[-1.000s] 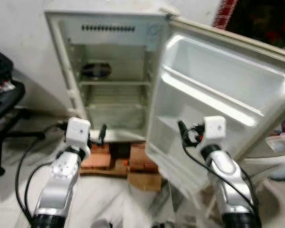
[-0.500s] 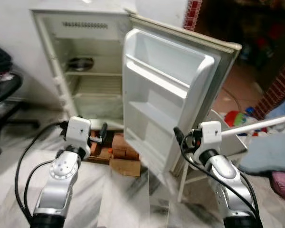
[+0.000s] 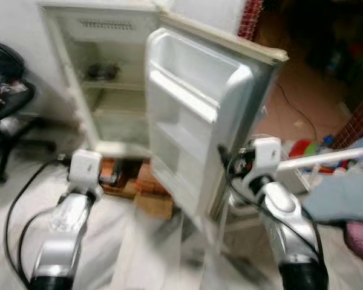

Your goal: Restocking fridge

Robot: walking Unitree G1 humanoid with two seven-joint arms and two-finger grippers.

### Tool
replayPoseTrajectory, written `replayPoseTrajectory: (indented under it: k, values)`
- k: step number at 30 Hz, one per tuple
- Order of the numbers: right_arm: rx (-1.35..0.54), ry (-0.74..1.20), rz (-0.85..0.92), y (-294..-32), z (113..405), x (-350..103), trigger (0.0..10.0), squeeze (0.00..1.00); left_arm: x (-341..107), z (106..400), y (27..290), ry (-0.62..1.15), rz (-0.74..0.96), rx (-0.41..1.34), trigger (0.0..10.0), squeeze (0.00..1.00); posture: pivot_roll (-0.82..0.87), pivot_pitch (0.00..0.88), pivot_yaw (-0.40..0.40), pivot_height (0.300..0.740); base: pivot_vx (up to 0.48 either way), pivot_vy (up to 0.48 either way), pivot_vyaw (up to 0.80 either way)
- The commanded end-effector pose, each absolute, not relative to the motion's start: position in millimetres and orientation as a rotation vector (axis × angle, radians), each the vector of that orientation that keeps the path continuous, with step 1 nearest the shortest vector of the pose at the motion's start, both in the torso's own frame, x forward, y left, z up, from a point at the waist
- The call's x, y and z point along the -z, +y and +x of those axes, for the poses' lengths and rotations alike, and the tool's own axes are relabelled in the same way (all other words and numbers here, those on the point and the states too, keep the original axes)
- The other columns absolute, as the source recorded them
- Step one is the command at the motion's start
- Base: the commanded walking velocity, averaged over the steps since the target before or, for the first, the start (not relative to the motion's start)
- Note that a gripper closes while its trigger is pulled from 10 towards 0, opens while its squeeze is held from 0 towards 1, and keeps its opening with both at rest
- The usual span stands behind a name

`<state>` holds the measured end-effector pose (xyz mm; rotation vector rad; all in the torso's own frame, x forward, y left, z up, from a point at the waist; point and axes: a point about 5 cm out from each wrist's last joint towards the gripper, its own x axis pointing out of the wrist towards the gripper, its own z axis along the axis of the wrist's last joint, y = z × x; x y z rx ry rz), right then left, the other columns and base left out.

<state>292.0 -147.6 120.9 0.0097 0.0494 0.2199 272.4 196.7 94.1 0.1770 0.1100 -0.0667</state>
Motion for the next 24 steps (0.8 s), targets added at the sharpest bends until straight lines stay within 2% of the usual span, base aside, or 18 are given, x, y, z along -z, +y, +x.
replayPoseTrajectory:
  k: [1, 8, 12, 18, 24]
  values:
    - [-0.178, 0.062, 0.013, -160, 290, -118, 10.0, 0.0, -95, 275, 187, 0.102, 0.167, 0.091, 10.0, 0.0, 0.06, 0.0, -0.02, 0.74, 0.0, 0.0, 0.0]
    - [-0.157, 0.018, 0.013, -163, 296, -125, 10.0, 0.0, -95, 276, 183, 0.105, 0.175, 0.092, 10.0, 0.0, 0.06, 0.0, -0.021, 0.74, 0.0, 0.0, 0.18]
    - [-0.173, 0.004, 0.008, -162, 300, -128, 10.0, 0.0, -94, 276, 184, 0.111, 0.173, 0.084, 10.0, 0.0, 0.07, 0.0, -0.023, 0.74, 0.0, 0.0, 0.78]
    - [-0.208, -0.043, -0.013, -157, 322, -141, 10.0, 0.0, -72, 266, 188, 0.27, 0.178, 0.053, 10.0, 0.0, 0.08, 0.0, -0.024, 0.74, 0.0, 0.0, 0.78]
    - [-0.167, -0.064, -0.055, -164, 340, -152, 10.0, 0.0, -68, 260, 188, 0.291, 0.185, 0.066, 10.0, 0.0, 0.09, 0.0, -0.037, 0.74, 0.0, 0.0, 0.78]
